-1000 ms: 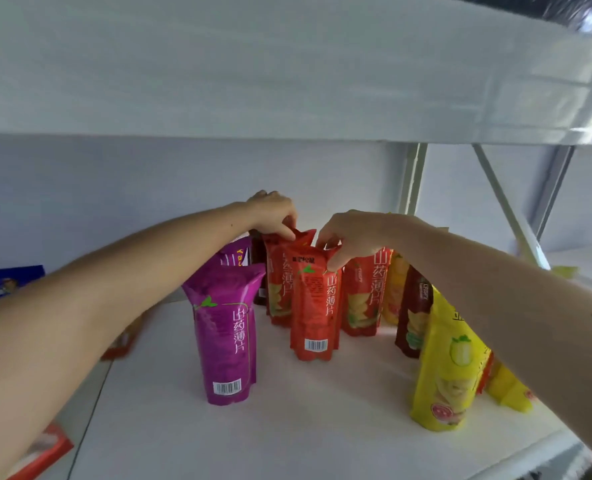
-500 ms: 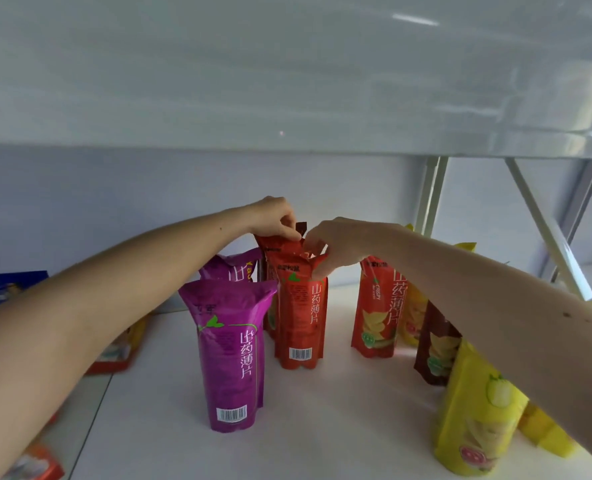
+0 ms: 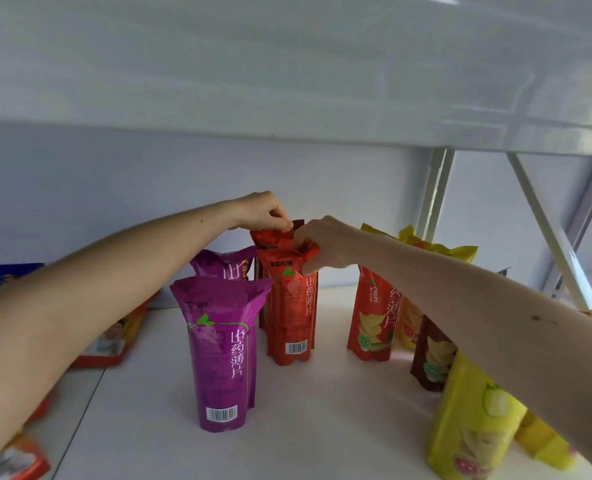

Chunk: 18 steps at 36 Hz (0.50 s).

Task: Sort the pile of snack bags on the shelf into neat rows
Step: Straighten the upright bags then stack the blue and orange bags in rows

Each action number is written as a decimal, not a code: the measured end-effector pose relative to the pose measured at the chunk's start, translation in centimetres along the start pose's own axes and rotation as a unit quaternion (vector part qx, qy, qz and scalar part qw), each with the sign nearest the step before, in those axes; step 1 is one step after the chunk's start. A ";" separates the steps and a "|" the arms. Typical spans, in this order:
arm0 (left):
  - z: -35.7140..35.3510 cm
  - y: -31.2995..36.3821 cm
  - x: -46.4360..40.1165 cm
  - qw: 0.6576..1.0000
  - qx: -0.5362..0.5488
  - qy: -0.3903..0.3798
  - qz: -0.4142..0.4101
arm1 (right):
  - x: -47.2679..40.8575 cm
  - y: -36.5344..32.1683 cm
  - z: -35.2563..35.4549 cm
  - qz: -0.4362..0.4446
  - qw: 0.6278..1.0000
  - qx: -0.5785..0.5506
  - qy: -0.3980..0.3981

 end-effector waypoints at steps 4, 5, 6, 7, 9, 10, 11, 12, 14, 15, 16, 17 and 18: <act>1.1 -0.7 0.2 0.999 0.043 0.032 0.008 | 0.4 0.9 1.5 -0.020 0.999 -0.050 -0.006; 1.4 -0.8 0.3 0.998 0.050 0.044 0.009 | 0.5 1.2 2.4 -0.030 0.998 -0.056 -0.002; 1.8 -1.1 0.3 0.997 0.055 0.059 0.008 | 0.4 1.6 3.3 -0.044 0.997 -0.060 -0.003; 2.2 -1.3 0.3 0.996 0.054 0.076 0.008 | 0.2 2.1 4.0 -0.057 0.996 -0.068 -0.009; 2.8 -1.7 0.4 0.993 0.047 0.107 0.017 | -0.5 3.2 5.2 -0.071 0.993 -0.093 -0.010; 2.9 -1.9 0.4 0.992 0.045 0.114 0.025 | -1.1 3.7 5.6 -0.078 0.992 -0.095 0.002; 2.9 -2.0 0.4 0.992 0.043 0.112 0.030 | -1.7 4.3 5.8 -0.085 0.993 -0.086 0.017; 2.8 -2.1 0.4 0.993 0.041 0.106 0.032 | -2.4 4.8 5.7 -0.093 0.993 -0.069 0.032; 2.5 -1.8 0.7 0.995 0.044 0.090 0.028 | -3.9 5.7 5.0 -0.107 0.992 -0.051 0.051; 2.4 -1.7 0.9 0.995 0.053 0.083 0.024 | -4.8 6.1 4.5 -0.112 0.991 -0.056 0.055; 2.2 -1.6 1.2 0.995 0.060 0.075 0.019 | -5.6 6.4 4.1 -0.117 0.990 -0.064 0.054; 2.0 -1.5 1.4 0.996 0.058 0.064 0.014 | -6.4 6.7 3.6 -0.120 0.989 -0.071 0.045; 1.8 -1.4 1.5 0.997 0.050 0.053 0.010 | -7.1 7.0 2.9 -0.122 0.989 -0.077 0.028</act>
Point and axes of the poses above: each hand's wrist, its own x-axis away from the middle knuckle, its own z-axis out of the back of the hand, y = z × x, the point moved 8 cm from there along -x, towards the middle knuckle, and after that the axes turned 4 degrees about x, right-handed, at the moved point
